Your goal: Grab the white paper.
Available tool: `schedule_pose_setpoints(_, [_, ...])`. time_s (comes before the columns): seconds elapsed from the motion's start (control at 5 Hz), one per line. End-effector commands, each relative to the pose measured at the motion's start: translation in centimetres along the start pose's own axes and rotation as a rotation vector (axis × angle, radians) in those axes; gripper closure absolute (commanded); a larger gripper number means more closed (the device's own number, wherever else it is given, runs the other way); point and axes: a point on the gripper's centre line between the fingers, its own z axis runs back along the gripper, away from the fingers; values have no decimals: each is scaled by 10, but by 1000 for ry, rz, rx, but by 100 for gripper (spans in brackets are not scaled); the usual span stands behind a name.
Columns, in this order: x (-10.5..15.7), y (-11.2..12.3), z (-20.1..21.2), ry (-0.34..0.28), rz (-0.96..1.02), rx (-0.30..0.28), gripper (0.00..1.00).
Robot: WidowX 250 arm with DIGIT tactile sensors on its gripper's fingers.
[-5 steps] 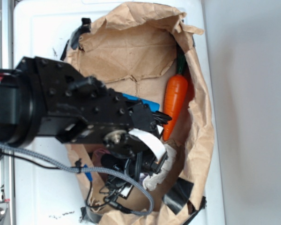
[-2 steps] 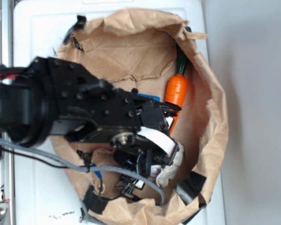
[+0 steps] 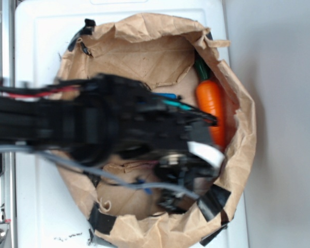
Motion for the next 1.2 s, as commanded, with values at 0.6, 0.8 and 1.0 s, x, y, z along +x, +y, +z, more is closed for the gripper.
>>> schedule_pose_setpoints(0.6, [-4,2,90,-33,-6,-154,100])
schedule_pose_setpoints(0.8, [3,35,96,52,71,-80,100])
schedule_pose_setpoints(1.0, [1,47,113,101,94,-58,100])
